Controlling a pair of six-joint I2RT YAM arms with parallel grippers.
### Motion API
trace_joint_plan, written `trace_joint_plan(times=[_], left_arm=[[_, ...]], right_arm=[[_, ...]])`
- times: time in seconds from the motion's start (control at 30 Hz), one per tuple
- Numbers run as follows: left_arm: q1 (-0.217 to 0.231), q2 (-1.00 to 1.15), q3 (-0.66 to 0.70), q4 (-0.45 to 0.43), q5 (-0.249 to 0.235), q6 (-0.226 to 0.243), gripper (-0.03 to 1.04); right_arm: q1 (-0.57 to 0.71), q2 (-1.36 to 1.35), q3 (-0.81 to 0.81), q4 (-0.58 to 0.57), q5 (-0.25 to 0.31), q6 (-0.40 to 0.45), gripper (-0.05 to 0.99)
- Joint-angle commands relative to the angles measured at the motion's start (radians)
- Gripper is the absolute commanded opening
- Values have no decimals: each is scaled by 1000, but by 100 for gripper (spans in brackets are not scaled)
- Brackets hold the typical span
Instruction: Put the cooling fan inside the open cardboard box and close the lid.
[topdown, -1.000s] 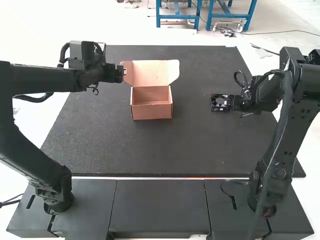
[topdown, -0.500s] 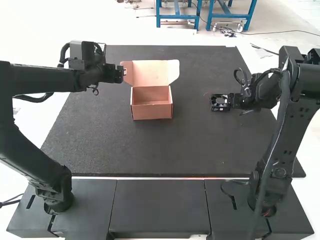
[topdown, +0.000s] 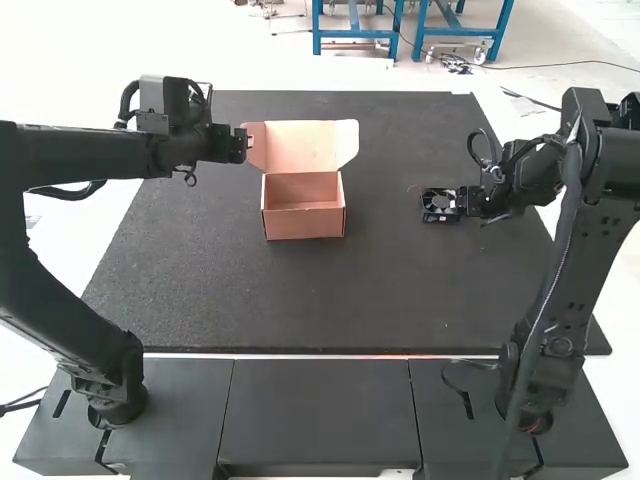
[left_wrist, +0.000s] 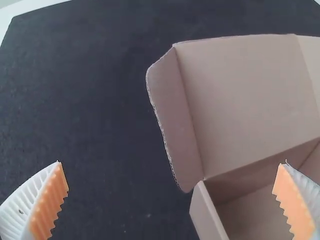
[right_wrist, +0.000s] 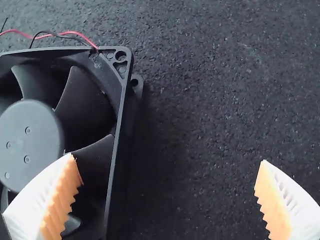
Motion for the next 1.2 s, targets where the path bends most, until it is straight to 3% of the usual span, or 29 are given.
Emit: trace_joint_plan(times=[0.0,0.17,0.27,0.37,0.47,0.57,0.87,1.17], left_arm=[[2,2,47,-9,8,11,96],[2,2,61,-26,8,11,96],[-1,2,66,-35,8,9,96],[-1,-2,69,-44,8,9,96],[0,-3,69,-52,8,9,96],[2,-3,69,-55,8,9,96],[2,-3,69,-52,8,8,96],[2,-3,66,-53,5,9,96]], right_arm=[[27,53,10,-105,64,-86,81],[28,73,124,-211,87,-112,78],[24,81,162,-236,84,-117,62],[27,84,172,-236,82,-117,61],[28,84,164,-234,70,-117,44],[35,97,155,-236,61,-112,34],[65,166,152,-349,42,-137,22],[88,171,168,-354,7,-171,8]])
